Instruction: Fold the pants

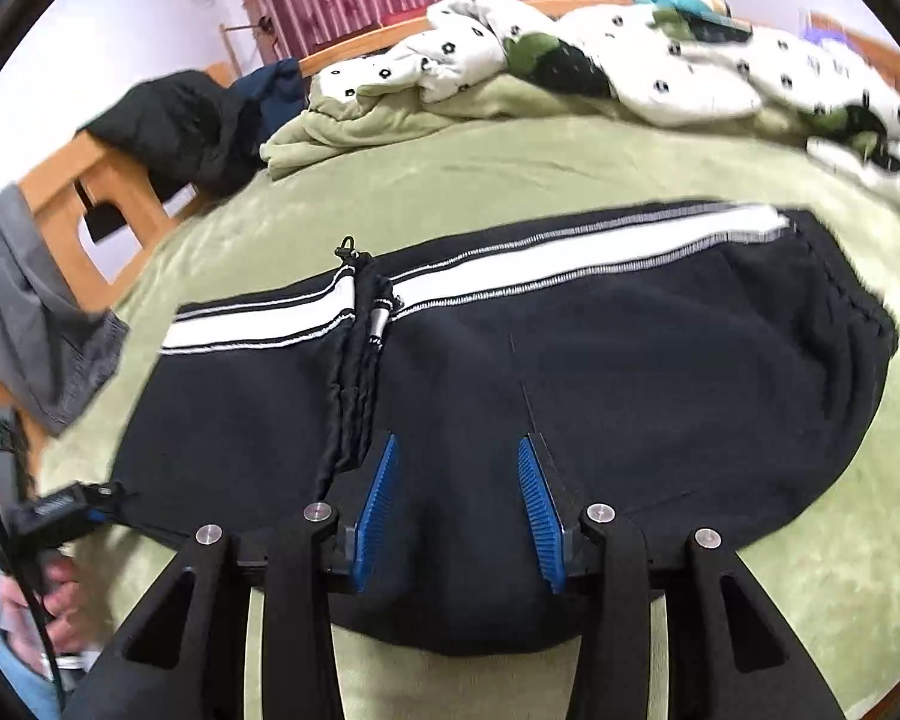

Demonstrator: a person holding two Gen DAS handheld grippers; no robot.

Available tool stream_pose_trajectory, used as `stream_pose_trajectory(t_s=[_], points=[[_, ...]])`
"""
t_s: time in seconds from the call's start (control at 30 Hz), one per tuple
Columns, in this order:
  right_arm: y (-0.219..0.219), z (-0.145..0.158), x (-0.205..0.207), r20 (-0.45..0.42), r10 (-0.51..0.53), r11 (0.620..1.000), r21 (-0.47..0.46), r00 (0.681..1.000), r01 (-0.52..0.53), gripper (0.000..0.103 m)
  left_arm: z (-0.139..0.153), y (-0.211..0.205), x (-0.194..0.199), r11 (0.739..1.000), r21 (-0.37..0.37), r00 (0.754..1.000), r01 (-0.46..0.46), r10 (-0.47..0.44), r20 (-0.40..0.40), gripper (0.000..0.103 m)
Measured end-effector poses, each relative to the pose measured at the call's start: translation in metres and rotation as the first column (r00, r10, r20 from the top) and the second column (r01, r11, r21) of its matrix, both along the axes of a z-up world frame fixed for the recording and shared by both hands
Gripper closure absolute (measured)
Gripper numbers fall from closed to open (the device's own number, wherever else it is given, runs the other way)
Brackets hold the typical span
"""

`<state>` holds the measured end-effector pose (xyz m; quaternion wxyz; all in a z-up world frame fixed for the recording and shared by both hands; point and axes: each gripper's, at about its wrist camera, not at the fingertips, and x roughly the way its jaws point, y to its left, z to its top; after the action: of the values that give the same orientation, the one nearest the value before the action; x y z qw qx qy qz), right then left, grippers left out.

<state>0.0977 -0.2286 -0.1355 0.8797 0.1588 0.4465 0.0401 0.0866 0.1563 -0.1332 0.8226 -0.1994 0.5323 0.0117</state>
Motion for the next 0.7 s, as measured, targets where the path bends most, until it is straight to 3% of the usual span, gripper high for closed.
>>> stream_pose_trajectory(t_s=[0.03,0.17,0.27,0.43,0.6,0.7], points=[[-0.004,0.001,0.000,-0.001,-0.002,1.000,0.009,1.000,0.002,0.061,0.001,-0.001,0.001,1.000,0.011,1.000,-0.003,0.003,0.000,0.048],[-0.020,0.007,-0.006,0.013,-0.013,1.000,0.017,1.000,0.013,0.061,0.018,-0.015,-0.001,0.997,0.077,1.000,-0.015,0.014,0.017,0.086],[-0.036,0.010,-0.010,0.028,-0.039,0.999,0.024,0.999,0.038,0.061,0.052,-0.046,-0.006,0.977,0.212,0.994,0.019,-0.041,0.098,0.090],[-0.069,0.006,-0.020,0.019,-0.087,0.995,0.048,0.996,0.086,0.061,0.099,-0.113,-0.007,0.940,0.309,0.958,0.147,-0.213,0.194,0.092],[-0.099,0.002,-0.026,0.004,-0.132,0.991,0.034,0.991,0.132,0.061,0.123,-0.194,-0.002,0.896,0.330,0.897,0.299,-0.382,0.224,0.092],[-0.116,0.004,-0.031,0.017,-0.157,0.988,-0.006,0.987,0.157,0.061,0.121,-0.233,0.006,0.889,0.276,0.874,0.367,-0.430,0.225,0.092]])
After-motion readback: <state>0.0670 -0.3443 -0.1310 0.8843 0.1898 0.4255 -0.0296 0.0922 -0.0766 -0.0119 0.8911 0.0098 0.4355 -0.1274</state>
